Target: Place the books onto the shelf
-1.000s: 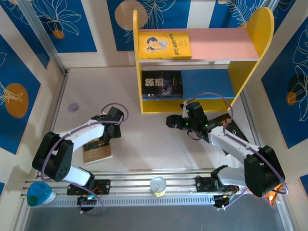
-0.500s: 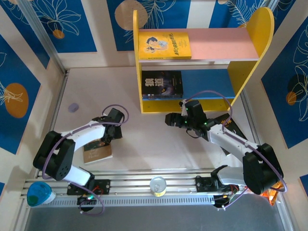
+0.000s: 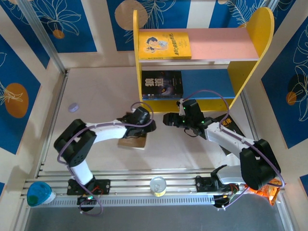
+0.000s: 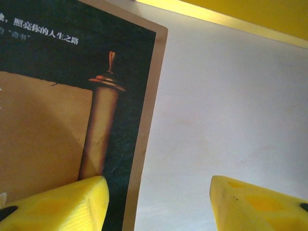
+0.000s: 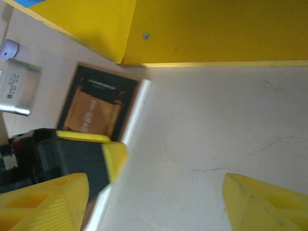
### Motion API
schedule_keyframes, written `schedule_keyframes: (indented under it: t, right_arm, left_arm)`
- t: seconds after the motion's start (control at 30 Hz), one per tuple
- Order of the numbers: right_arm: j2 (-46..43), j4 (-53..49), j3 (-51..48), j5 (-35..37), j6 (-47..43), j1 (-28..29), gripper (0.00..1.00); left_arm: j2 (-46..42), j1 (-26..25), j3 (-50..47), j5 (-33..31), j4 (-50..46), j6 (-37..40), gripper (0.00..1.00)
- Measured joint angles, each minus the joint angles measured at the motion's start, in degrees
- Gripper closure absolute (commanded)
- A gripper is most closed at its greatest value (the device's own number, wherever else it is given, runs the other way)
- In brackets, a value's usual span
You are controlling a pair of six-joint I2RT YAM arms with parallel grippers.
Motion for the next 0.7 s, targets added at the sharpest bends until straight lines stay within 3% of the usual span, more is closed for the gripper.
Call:
schedule_keyframes:
  t: [0.33,0.7]
  right_arm:
    - [-0.28,-2.21,0.0,1.25,0.04,0.0,0.26]
    - [0.33,-2.29,0.0,1.25,0.48,0.0,0.27]
  left_arm:
    - [4.79,-4.31,3.82,5.77,6.05,-3.19,0.4]
    - [-0.72,-4.44,6.95,0.9,-8.76,5.42,0.38]
